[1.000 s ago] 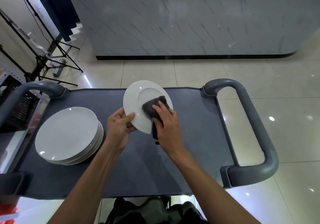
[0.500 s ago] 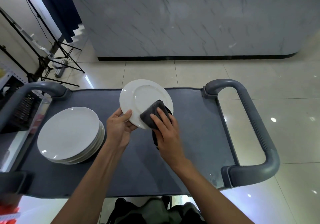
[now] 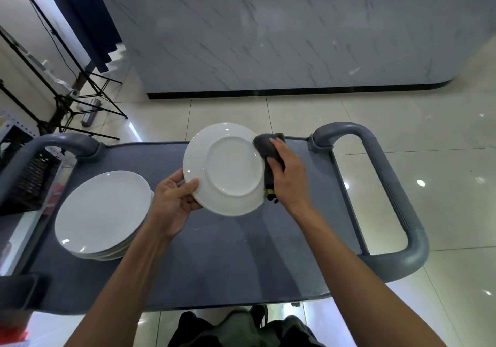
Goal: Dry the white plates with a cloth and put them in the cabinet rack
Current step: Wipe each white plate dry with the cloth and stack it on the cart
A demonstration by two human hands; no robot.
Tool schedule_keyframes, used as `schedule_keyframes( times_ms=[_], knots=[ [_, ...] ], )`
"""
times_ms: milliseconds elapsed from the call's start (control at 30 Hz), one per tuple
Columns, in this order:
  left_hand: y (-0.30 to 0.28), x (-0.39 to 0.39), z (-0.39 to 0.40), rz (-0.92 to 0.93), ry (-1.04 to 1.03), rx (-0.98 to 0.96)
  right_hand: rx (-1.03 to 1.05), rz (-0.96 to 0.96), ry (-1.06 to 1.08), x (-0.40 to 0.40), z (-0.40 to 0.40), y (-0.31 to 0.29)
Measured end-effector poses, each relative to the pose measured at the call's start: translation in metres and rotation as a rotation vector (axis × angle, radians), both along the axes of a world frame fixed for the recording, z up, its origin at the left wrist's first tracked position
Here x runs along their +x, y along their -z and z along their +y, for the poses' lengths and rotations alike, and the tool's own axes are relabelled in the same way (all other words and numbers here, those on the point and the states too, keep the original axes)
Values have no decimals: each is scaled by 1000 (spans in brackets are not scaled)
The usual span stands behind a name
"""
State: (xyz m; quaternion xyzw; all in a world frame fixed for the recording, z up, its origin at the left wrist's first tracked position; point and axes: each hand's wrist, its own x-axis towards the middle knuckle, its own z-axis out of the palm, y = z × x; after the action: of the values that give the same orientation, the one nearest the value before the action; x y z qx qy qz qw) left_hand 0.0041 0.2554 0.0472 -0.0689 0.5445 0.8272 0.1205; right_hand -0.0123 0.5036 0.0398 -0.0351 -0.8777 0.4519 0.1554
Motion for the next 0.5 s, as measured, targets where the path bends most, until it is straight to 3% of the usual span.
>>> schedule_keyframes(
  times_ms=[500],
  knots=[
    [7, 7, 16, 24, 73, -106, 298, 123, -249, -5, -58, -30]
  ],
)
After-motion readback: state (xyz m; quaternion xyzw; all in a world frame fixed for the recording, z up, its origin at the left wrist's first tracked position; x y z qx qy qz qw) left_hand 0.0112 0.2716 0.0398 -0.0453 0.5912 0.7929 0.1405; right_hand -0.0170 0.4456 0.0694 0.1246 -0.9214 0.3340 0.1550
